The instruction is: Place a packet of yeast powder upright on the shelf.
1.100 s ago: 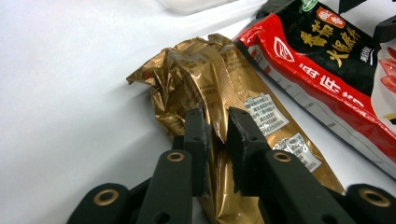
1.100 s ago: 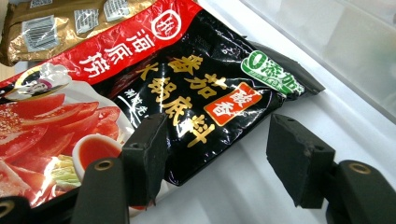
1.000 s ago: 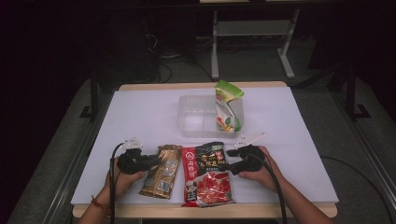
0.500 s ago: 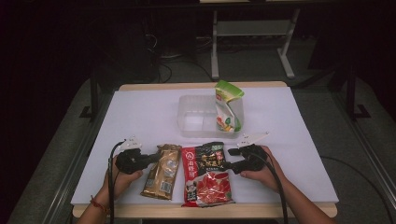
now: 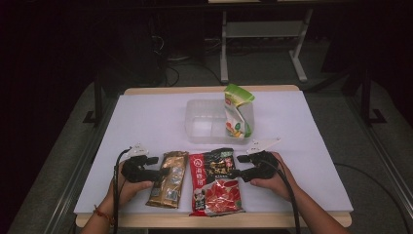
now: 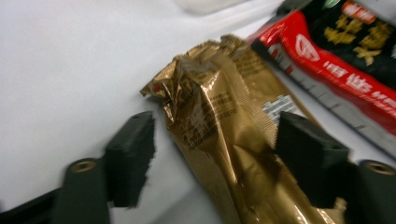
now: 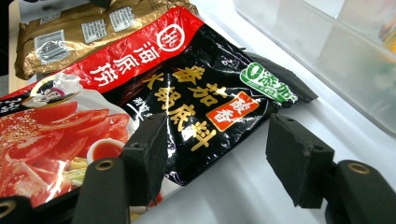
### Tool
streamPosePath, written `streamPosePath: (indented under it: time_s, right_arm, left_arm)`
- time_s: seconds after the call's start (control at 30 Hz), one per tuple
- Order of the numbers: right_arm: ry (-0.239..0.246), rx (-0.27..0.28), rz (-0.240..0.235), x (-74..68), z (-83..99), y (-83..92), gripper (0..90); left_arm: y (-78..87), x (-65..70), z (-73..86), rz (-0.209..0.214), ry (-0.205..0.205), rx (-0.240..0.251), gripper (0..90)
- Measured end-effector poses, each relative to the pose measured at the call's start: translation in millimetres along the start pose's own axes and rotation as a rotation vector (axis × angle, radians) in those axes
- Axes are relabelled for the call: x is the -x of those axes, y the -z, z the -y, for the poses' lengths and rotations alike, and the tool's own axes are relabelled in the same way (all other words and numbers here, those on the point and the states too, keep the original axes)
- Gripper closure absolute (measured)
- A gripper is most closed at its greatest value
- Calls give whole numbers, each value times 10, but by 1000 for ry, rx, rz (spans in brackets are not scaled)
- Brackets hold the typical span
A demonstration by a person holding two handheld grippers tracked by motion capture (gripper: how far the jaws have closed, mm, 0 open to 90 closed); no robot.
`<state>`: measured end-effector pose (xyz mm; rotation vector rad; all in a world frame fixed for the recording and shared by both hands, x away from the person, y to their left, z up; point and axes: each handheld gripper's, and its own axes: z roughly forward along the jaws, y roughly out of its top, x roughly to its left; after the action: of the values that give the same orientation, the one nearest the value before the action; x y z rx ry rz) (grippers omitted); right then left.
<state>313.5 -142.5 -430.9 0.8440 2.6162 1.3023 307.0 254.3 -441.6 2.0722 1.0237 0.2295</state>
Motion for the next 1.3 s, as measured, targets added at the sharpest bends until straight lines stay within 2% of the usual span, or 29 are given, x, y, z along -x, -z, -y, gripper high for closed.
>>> streamPosePath:
  time_s: [0.07, 0.2, 0.27, 0.3, 0.33, 0.4, 0.47, 0.57, 0.67, 1.03, 1.1, 1.2, 1.27, 1.3]
  right_arm:
    - [-4, 0, 2, 7, 2, -4, 383]
    - [3, -4, -1, -3, 2, 2, 384]
    - [3, -5, -2, -1, 3, 4, 384]
    - [2, -6, -2, 1, 6, 3, 384]
    - [2, -6, -2, 1, 6, 3, 384]
    - [2, -7, -2, 2, 6, 3, 384]
    - [2, -6, -4, -2, 2, 0, 384]
    - [3, -7, -3, -9, -3, -6, 384]
    - [1, -4, -4, -6, -5, -8, 383]
    - [-4, 14, -3, 10, -4, 32, 383]
    - [-5, 16, -3, 11, -3, 39, 381]
    - [-4, 21, -2, 14, -5, 47, 379]
    - [-5, 25, 1, 15, -6, 54, 378]
    - [-4, 25, 2, 16, -6, 58, 377]
  left_arm:
    - [-52, 16, 4, 24, 4, -16, 220]
    - [-107, 100, 2, 45, -3, -36, 243]
    - [-99, 101, 12, 71, 8, -35, 305]
    - [-88, 97, 17, 78, 21, -37, 398]
    - [-76, 93, 18, 83, 27, -41, 398]
    - [-60, 79, 26, 99, 45, -38, 482]
    - [-37, 86, 20, 98, 50, -31, 555]
    - [0, 93, 5, 101, 42, -17, 678]
    - [28, 104, 1, 106, 26, -4, 743]
    - [172, 131, -10, 112, -12, 91, 804]
    - [199, 148, -18, 109, -31, 112, 808]
    - [244, 180, -40, 97, -48, 146, 813]
    - [275, 196, -52, 66, -66, 168, 815]
    - [285, 197, -55, 64, -64, 180, 816]
